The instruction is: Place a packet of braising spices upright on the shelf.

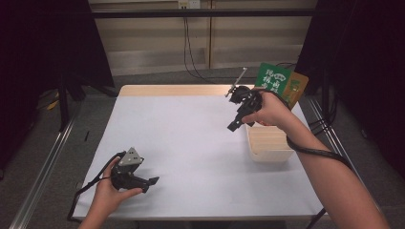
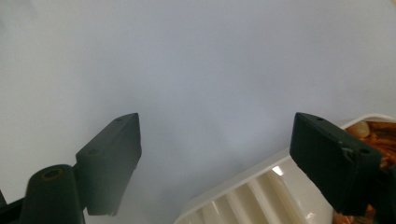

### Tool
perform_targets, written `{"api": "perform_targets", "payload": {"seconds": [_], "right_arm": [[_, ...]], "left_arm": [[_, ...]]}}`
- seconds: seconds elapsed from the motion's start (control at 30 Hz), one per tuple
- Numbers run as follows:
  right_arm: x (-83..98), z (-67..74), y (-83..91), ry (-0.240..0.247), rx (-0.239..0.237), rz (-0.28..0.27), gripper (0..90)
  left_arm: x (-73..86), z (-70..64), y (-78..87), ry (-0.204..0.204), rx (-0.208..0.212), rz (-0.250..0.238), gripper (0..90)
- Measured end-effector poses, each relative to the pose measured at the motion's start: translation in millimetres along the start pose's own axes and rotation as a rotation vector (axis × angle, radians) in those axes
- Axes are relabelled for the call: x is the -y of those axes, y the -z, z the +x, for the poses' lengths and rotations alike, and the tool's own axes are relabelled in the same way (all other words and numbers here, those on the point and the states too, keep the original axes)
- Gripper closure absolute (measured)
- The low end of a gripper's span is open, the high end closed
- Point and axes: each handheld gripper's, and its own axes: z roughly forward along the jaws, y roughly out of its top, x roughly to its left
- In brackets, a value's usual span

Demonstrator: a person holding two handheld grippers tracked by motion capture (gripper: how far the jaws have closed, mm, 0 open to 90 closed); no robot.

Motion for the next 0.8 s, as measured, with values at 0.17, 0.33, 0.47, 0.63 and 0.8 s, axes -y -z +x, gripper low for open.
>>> {"api": "perform_targets", "payload": {"seconds": [0.17,0.33,0.47,0.63,0.8], "right_arm": [[1.1,8.6,-11.0,0.016,-0.012,0.000,16.5],[2.0,14.9,-17.8,0.028,-0.032,-0.013,16.4],[4.3,23.7,-27.0,0.048,-0.047,-0.020,16.3],[6.8,31.4,-36.6,0.061,-0.052,-0.021,16.3],[9.6,36.4,-45.0,0.066,-0.063,-0.020,16.2]], "left_arm": [[-0.1,-0.1,0.1,0.001,-0.001,0.001,10.4],[0.0,0.0,0.1,0.001,0.000,0.001,10.4],[0.4,-0.3,-0.7,0.002,-0.001,-0.009,10.4],[0.3,0.0,-0.1,0.002,0.004,-0.009,10.4],[-0.4,0.4,1.1,-0.002,-0.005,0.001,10.4]]}}
